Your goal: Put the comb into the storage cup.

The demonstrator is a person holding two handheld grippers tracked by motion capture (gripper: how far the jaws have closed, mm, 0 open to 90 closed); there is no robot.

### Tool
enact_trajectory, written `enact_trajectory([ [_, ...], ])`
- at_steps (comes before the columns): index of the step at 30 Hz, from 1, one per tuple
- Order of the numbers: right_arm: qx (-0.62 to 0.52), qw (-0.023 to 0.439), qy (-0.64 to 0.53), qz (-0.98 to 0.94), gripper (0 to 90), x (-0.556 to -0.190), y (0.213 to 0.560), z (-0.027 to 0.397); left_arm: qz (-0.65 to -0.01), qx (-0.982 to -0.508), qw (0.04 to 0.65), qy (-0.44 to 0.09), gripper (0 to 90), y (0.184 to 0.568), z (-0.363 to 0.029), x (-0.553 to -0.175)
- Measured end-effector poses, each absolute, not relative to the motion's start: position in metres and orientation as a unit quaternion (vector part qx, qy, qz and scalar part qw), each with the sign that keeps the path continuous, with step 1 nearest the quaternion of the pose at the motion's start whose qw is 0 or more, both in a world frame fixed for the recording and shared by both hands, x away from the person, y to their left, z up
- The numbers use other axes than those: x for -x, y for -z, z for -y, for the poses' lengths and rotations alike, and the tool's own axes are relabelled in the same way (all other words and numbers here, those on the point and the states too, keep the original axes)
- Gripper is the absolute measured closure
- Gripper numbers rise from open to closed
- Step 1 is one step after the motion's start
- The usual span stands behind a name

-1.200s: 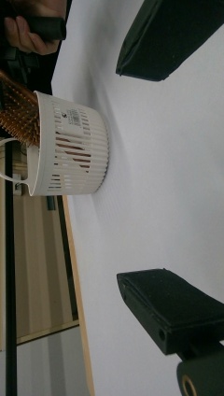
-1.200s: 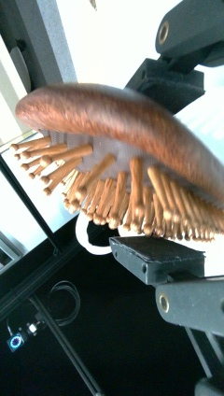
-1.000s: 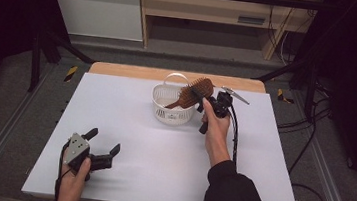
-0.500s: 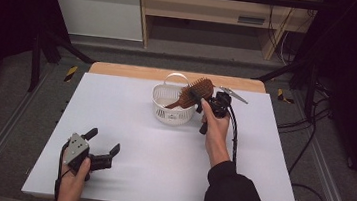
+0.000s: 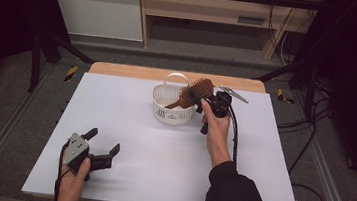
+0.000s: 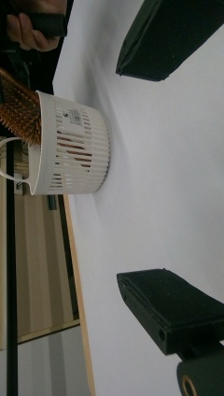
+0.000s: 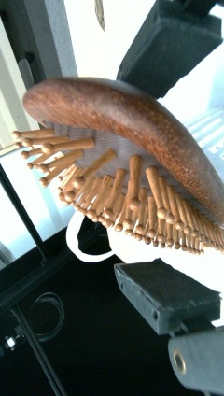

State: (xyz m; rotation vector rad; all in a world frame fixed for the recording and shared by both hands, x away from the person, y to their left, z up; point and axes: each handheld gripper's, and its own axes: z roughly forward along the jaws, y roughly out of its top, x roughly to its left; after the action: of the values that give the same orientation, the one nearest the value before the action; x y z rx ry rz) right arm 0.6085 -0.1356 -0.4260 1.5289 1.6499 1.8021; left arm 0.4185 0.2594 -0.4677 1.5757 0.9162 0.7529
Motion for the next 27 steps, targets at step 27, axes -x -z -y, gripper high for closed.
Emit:
enact_trajectory([
  [27, -0.520, 0.177, -0.614, -0.567, 9.6, -0.600, 0.412, 0.148, -0.388, -0.666, 0.552, -0.319, 2.1, 0.468, -0.260, -0.419],
])
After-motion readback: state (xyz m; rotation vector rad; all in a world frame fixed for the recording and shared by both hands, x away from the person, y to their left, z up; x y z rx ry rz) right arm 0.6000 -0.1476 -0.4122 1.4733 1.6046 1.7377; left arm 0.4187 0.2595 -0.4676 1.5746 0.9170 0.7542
